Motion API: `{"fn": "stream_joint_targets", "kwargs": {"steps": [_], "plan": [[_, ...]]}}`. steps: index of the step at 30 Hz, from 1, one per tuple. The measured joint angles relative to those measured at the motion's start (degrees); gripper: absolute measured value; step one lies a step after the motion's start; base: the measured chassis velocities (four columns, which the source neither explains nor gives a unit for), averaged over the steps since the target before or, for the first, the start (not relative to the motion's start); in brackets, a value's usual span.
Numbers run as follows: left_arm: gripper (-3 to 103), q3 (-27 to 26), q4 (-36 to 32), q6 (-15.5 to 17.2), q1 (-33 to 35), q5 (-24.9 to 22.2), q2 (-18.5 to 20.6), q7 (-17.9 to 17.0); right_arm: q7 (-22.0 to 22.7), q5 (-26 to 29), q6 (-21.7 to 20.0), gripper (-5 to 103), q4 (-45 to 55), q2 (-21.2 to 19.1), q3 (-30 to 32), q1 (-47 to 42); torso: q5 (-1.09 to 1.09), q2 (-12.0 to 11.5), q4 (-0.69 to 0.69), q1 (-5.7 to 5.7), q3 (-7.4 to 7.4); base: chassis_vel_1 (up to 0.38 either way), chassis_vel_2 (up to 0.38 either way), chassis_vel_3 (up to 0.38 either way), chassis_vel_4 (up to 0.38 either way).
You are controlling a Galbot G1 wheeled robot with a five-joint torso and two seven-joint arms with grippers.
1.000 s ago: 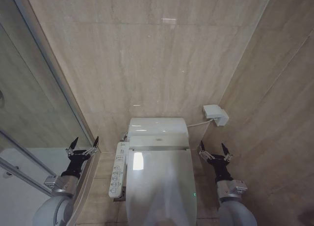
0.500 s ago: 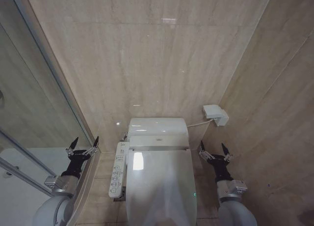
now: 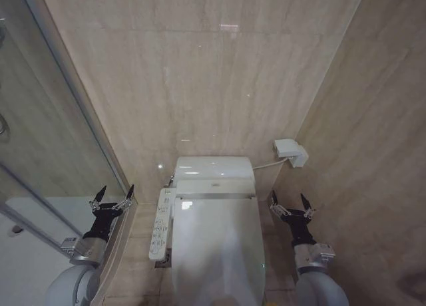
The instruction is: Open the toilet lid, clean the toilet bowl with a toilet brush, close the toilet lid, and flush.
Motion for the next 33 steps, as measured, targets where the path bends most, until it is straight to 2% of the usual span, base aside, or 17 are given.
{"fn": "stream_joint_targets", "kwargs": {"steps": [33], "plan": [[100,0.0,0.0,0.0,0.0,0.0,0.0,0.0,0.0,0.0,0.0,100,0.0,0.0,0.0,0.0,0.01,0.0,0.00,0.01,0.00,0.035,-0.026,-0.034,0.030]]}}
